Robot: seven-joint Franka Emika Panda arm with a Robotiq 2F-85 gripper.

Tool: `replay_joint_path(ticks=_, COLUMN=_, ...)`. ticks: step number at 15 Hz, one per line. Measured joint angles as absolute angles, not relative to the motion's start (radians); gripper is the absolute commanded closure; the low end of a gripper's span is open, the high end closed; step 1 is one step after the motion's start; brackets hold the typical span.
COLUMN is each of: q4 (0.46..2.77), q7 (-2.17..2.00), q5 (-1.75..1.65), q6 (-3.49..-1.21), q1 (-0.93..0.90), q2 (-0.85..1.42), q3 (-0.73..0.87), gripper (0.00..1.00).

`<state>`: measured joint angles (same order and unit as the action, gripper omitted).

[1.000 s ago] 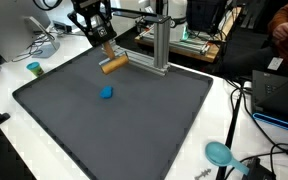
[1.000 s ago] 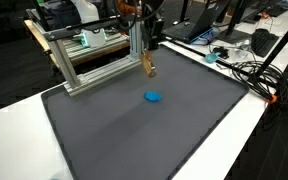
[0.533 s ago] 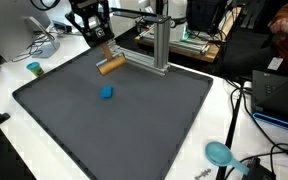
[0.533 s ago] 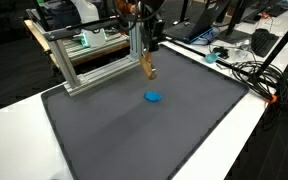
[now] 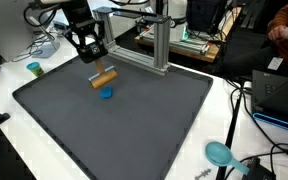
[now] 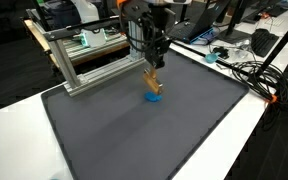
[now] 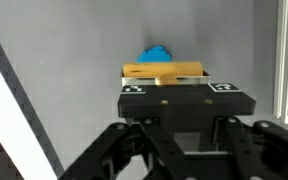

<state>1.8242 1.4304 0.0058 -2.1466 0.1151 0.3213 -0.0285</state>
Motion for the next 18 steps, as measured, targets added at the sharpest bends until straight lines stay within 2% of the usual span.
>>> replay_joint_path(ticks=8, q4=1.829, q7=1.545, q5=0.005, q6=-2.195, q1=0.115, q2=0.389, q3=-0.031, gripper=0.77)
replay_joint_path(ticks=9, q4=1.83, q7=1.552, q5=0.001, q6=-2.204, q1=0.115, q2=0.398, q3=-0.031, gripper=0.52)
replay_joint_path(ticks=12, q4=1.829, q7=1.559, q5=-0.004, q6=-2.215, q1=0.115, q2=0.404, q3=-0.032, gripper=0.52)
replay_joint_path(ticks=13, q4=1.829, q7=1.559, q5=-0.004, q6=-2.215, q1=0.115, q2=0.404, q3=-0.032, gripper=0.77)
replay_joint_path(ticks=18, q4=1.827, q7=1.56, q5=-0.004, q6=-2.215, q1=0.115, q2=0.408, q3=-0.034, gripper=0.77)
